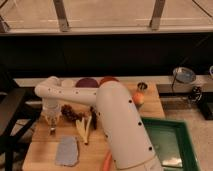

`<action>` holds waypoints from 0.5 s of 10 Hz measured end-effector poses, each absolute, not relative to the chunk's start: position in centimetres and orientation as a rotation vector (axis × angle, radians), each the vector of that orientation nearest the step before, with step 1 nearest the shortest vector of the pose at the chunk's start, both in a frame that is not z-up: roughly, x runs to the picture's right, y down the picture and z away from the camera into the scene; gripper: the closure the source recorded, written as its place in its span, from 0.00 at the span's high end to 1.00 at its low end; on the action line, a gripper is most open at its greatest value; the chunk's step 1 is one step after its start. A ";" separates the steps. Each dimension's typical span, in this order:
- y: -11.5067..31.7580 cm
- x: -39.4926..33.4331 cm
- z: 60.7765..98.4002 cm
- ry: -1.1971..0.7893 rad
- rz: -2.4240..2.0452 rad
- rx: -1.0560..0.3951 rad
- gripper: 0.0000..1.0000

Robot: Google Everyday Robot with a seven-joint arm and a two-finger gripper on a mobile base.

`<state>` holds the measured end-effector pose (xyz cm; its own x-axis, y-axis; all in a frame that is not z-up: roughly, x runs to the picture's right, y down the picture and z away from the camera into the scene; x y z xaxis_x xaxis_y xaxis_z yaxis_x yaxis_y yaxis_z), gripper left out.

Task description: Place fork in red bowl

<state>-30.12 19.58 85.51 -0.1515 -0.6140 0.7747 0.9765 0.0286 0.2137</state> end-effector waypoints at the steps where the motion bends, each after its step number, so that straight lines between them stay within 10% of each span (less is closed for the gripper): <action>1: 18.6 -29.3 85.0 -0.873 -1.497 -0.507 0.00; 5: 10.9 -25.5 79.7 -0.827 -1.397 -0.310 0.00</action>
